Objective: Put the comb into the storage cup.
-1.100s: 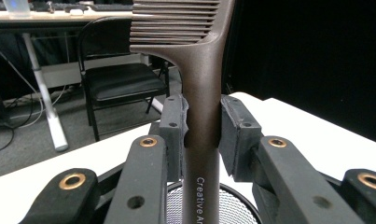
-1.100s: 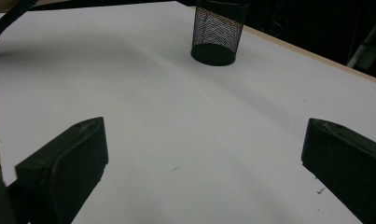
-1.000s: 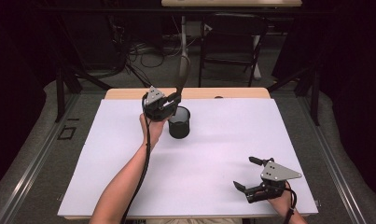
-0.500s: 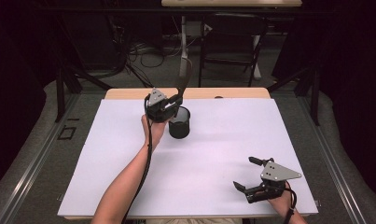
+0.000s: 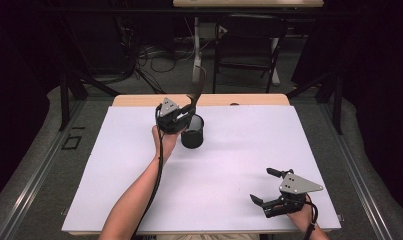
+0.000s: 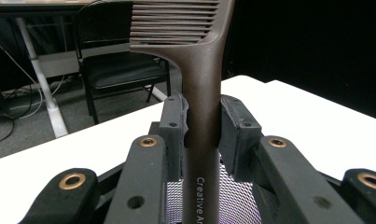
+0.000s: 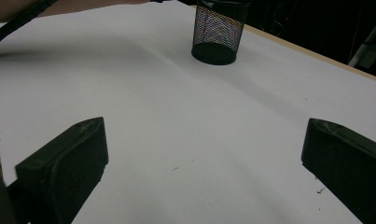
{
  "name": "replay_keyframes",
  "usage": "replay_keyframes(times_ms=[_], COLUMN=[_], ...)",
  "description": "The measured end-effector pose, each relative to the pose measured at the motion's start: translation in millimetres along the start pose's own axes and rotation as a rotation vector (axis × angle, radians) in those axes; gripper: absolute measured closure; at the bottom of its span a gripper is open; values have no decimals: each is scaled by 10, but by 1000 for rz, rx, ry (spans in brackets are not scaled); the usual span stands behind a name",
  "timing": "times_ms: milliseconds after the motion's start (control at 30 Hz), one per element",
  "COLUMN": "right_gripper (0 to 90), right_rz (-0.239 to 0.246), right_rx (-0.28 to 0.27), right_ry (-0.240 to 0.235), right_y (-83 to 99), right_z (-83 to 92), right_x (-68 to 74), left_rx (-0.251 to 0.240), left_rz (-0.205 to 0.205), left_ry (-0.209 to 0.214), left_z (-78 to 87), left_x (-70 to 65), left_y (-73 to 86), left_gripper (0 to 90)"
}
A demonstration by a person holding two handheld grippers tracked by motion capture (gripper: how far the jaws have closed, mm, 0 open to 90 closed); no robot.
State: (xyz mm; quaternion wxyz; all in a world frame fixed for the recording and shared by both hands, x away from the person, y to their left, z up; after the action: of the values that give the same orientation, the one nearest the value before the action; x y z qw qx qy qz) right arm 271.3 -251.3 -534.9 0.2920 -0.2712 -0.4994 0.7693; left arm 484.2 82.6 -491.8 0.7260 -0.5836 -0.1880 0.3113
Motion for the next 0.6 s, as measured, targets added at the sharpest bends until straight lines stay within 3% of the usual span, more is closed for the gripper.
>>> replay_keyframes(times_ms=[600], right_gripper=[2], right_rz=[3], right_rx=[1], right_ry=[-2], right_y=[-1], right_z=[1], right_x=[2], left_rx=[24], left_rz=[-17], left_ry=[1], left_z=[-1], left_x=[-19], left_y=[62], left_gripper=[724])
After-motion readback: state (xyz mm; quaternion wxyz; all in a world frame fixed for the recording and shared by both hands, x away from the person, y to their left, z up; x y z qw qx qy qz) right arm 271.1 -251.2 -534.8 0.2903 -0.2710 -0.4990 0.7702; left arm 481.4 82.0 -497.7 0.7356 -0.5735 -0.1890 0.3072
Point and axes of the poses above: each handheld gripper's, and its own axes: z roughly backward along the jaws, y roughly out of its underside, x roughly to its left, the point moved 2 cm from there along -z, roughly forward along the jaws, and after that the axes turned 7 degrees about y, right-handed, at the moved point
